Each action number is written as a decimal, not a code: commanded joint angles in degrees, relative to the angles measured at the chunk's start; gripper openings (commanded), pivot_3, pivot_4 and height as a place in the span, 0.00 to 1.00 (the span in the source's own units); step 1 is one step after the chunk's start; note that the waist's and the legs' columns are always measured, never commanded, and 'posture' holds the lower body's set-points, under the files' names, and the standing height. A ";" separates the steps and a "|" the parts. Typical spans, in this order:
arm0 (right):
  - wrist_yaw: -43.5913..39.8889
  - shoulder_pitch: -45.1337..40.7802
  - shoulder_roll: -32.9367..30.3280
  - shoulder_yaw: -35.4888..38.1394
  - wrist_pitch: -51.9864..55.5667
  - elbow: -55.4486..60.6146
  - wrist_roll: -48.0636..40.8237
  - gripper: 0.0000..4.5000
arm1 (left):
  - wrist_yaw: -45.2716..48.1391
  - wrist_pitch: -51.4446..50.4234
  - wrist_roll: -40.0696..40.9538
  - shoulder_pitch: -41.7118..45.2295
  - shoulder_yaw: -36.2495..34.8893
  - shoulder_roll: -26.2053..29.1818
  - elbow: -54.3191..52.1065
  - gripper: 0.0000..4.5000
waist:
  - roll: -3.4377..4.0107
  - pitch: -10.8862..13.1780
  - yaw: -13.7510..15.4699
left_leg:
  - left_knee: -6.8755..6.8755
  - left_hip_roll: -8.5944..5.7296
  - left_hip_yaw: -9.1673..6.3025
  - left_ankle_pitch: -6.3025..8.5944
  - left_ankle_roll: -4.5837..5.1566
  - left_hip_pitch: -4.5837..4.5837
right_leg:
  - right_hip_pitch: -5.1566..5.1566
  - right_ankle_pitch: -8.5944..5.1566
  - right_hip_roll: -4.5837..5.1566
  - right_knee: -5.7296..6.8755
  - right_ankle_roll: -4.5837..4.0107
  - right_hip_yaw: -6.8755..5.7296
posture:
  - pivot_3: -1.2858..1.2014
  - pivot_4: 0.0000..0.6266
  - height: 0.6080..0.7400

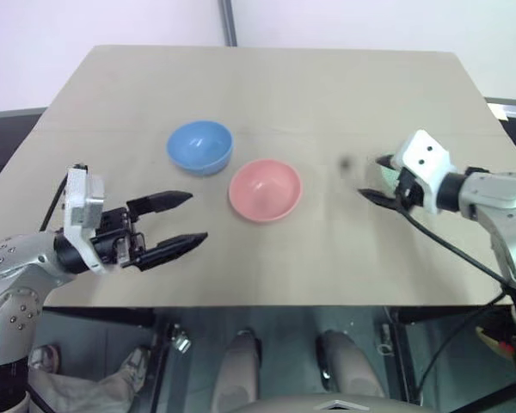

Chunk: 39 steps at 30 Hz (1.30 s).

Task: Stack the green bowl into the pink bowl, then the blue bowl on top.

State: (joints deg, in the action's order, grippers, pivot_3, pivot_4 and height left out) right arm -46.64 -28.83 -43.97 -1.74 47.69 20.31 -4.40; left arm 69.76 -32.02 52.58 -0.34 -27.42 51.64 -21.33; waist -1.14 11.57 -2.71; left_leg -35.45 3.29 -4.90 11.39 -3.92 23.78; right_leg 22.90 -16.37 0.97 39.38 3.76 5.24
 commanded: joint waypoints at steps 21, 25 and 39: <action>-3.30 -2.26 6.32 -4.86 -11.69 4.73 -9.42 0.01 | 2.30 2.73 -3.61 2.30 -1.11 1.41 2.78 1.00 | 0.09 0.05 -1.42 | 0.07 0.05 0.02 0.00 0.00 0.07 | 0.13 -0.01 -0.06 0.06 0.01 0.05 | 0.52 0.24 1.00; -2.21 -5.92 12.98 -9.92 -9.74 9.47 -12.12 0.01 | -2.80 5.69 -9.20 -0.37 -1.39 -0.79 4.09 1.00 | 0.06 0.04 -1.19 | 0.04 0.07 0.00 0.00 0.00 0.07 | 0.15 0.00 -0.07 0.16 0.01 0.05 | 0.52 0.24 1.00; 0.75 -15.44 26.42 -18.59 -20.93 -9.10 -4.55 0.99 | -14.54 5.90 -14.89 -2.41 -5.34 -0.71 1.96 1.00 | -0.07 -0.04 -0.76 | -0.13 0.04 -0.01 -0.01 -0.01 0.07 | 0.17 -0.01 -0.06 0.35 -0.01 0.03 | 0.52 0.24 1.00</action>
State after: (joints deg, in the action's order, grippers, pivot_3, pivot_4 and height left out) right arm -46.37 -43.24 -17.53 -22.49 28.51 8.47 -8.67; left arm 59.19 -28.06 41.44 -3.58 -31.04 49.84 -17.15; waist -1.21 11.53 -3.47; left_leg -35.55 3.33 -4.91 11.38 -3.93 23.85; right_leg 23.08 -16.38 0.91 39.73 3.75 5.27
